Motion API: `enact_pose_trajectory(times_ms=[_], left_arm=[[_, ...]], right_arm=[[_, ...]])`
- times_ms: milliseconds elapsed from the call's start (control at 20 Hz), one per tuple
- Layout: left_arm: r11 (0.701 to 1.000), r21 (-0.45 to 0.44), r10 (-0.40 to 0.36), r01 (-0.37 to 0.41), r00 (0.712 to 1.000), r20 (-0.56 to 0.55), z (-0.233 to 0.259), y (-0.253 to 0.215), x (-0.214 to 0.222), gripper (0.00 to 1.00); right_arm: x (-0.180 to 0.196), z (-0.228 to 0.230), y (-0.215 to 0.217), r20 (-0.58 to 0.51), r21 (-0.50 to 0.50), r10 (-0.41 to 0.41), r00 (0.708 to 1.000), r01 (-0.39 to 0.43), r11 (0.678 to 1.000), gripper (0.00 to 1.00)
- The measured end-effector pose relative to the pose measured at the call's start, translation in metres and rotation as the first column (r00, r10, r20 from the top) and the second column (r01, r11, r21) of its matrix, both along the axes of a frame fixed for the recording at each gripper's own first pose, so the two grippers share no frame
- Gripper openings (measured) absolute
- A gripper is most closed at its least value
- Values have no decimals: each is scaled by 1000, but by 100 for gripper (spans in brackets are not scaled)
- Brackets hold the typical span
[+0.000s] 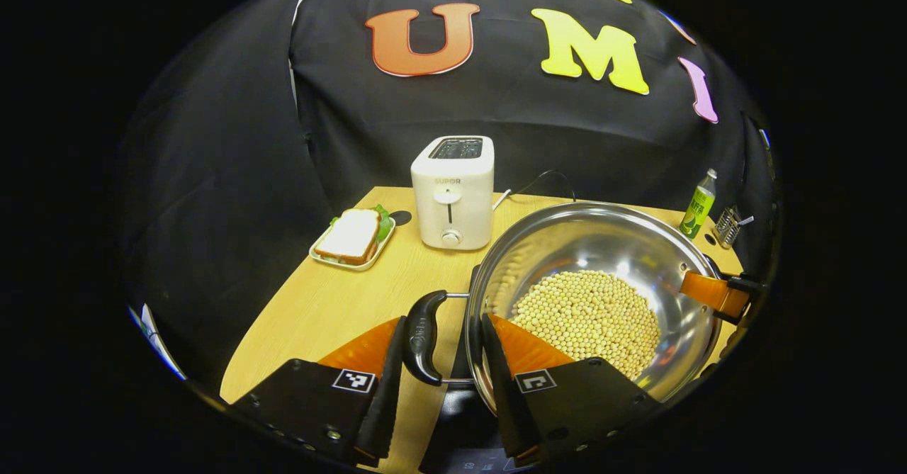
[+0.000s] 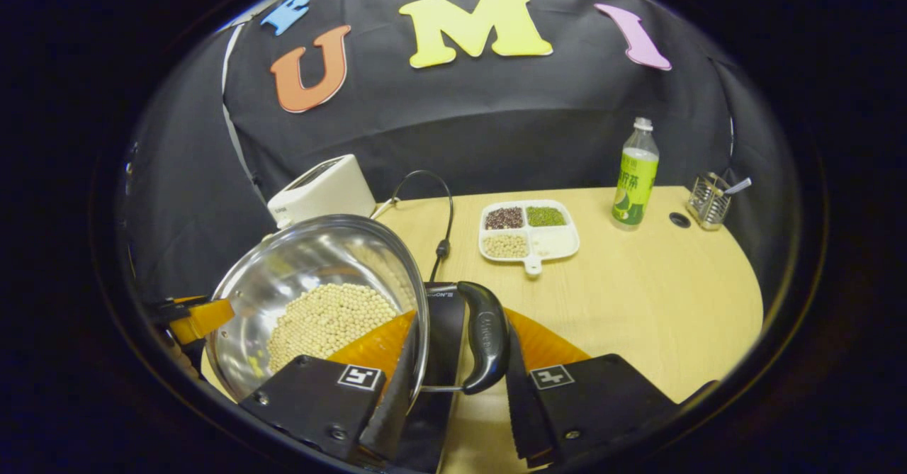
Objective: First push the handle of the pot to place it horizontally, then grasp the pot with both hands and set it on the induction cooktop.
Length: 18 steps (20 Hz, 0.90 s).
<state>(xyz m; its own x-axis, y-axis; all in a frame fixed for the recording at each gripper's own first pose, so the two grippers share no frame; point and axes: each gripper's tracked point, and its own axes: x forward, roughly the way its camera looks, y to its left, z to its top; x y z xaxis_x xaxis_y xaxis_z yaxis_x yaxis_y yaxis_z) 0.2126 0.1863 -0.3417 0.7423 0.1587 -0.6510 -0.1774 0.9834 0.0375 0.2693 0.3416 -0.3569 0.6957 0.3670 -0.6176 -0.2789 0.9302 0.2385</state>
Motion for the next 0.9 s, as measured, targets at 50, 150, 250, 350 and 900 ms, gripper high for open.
enact_pose_trajectory(times_ms=[50, 150, 250, 350, 900], left_arm=[[1000, -20, 0, 0, 1000, 1, -6, 1, 2, 57], [999, -41, -3, 3, 1000, 10, -9, 0, -1, 58], [1000, -7, -18, 18, 1000, 9, -11, -1, 1, 57], [1000, -19, -16, 16, 1000, 8, -12, -1, 4, 57], [999, -48, -8, 8, 1000, 5, -11, 0, 5, 61]], right_arm=[[2, -2, 1, -1, 31, -9, 1000, 9, 999, 61], [0, -7, 0, -11, 46, -14, 1000, 14, 999, 61], [4, -6, -1, 5, 51, -9, 1000, 9, 999, 61], [4, -8, -1, 6, 56, -6, 1000, 6, 998, 62], [1, 1, -12, 57, 23, -9, 998, 8, 1000, 67]])
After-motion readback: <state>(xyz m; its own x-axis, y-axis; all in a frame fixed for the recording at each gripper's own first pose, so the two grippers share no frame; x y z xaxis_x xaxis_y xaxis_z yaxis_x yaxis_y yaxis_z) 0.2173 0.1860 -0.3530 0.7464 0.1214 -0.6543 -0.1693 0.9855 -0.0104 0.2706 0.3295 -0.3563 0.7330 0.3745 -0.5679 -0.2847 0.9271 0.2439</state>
